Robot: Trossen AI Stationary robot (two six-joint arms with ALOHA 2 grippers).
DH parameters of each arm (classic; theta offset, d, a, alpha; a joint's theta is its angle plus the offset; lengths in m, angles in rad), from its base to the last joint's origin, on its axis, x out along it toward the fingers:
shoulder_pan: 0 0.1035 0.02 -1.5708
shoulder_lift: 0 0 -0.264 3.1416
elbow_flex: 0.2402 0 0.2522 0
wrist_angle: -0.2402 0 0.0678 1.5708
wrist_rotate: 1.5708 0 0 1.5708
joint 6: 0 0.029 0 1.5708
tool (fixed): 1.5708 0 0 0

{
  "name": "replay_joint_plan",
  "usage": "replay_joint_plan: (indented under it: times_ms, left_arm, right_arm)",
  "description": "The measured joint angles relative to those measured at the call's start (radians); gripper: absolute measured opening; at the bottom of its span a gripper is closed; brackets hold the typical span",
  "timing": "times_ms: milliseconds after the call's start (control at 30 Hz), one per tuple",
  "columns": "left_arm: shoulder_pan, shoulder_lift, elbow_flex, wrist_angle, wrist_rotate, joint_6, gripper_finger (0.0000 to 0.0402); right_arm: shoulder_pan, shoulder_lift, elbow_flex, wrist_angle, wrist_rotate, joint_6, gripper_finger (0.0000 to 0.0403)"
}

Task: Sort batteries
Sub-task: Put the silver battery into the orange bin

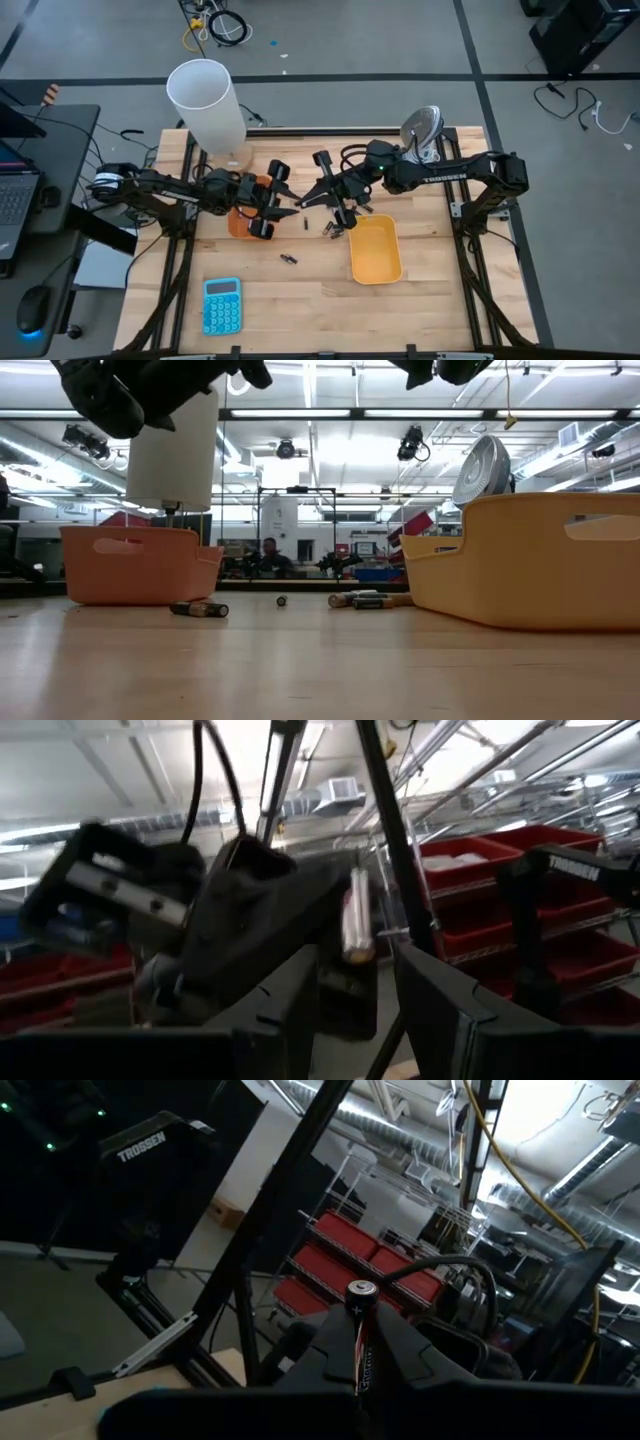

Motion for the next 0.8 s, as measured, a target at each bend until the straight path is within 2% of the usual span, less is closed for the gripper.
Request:
replay_joint_plan:
  times_ms: [567,800]
  left_arm:
    - [0.000,0.000,0.000,0.014,-0.004,0.000,0.0135]
    - [0.000,0.000,0.000,0.020,-0.017,0.005,0.0110]
  right_arm:
    - [-0.001,0.000,0.000,-0.001,0.000,-0.001,0.0005]
    - [-0.001,0.000,0.000,-0.001,0.000,-0.008,0.0005]
